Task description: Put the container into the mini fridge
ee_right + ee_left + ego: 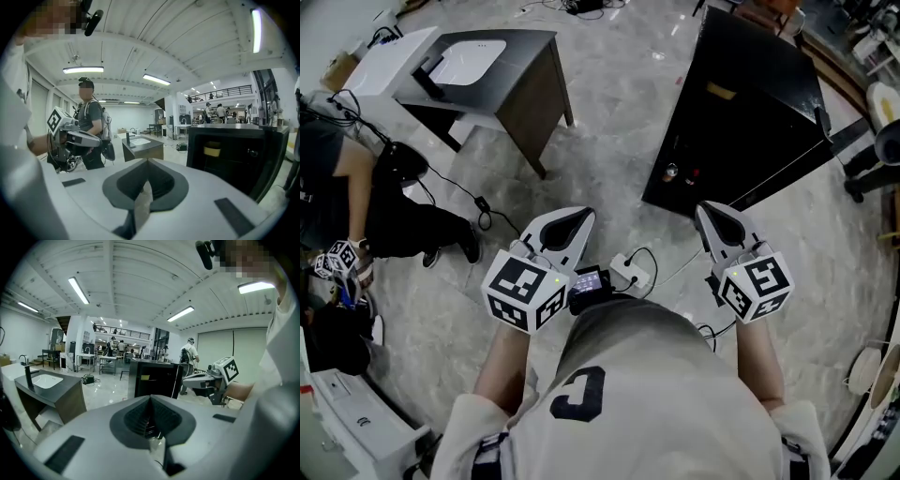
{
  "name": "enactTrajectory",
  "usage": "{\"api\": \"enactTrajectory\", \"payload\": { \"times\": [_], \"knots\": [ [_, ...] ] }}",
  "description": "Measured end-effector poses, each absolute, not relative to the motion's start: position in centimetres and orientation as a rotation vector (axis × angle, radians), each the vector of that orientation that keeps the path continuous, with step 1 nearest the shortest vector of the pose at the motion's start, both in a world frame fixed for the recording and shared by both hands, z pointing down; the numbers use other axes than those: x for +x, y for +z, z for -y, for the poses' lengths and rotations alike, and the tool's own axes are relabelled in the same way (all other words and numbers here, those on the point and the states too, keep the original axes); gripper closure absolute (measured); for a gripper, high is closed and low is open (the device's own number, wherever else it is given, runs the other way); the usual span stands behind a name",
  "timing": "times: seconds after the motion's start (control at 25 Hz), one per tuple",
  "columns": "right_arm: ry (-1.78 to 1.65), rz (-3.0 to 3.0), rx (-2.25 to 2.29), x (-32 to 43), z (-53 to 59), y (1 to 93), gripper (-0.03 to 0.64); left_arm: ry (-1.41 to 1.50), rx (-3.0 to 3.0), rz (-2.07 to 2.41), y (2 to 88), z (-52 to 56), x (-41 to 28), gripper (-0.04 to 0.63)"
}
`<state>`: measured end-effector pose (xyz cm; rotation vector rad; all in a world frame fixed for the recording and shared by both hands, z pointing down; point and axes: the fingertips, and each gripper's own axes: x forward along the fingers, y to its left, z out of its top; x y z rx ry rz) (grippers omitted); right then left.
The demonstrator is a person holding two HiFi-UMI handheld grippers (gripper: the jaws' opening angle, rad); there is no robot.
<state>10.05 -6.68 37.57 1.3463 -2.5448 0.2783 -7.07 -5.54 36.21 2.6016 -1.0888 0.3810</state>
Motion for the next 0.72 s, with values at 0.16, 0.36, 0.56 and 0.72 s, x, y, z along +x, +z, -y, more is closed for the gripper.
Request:
{"api": "enactTrajectory", "payload": {
  "times": [0.16, 0.36, 0.56, 0.72],
  "knots": [
    [0.293, 2.548, 1.370, 13.6, 4.5, 37.6, 0.589, 0.393, 2.600, 1.093, 36.1, 3.5, -4.3, 0.554],
    [0.273, 2.596, 1.369, 16.5, 1.5, 36.5, 0.589, 0.403, 2.610, 1.086, 35.7, 1.0, -0.5, 0.554],
    [0.275, 2.601, 1.362, 19.3, -1.1, 36.8, 0.589, 0.408, 2.613, 1.041, 36.4, -1.3, 3.8, 0.554],
    [0.340, 2.590, 1.393, 21.8, -2.8, 37.8, 0.589, 0.429, 2.618, 1.012, 37.1, -2.7, 6.0, 0.554]
  ]
}}
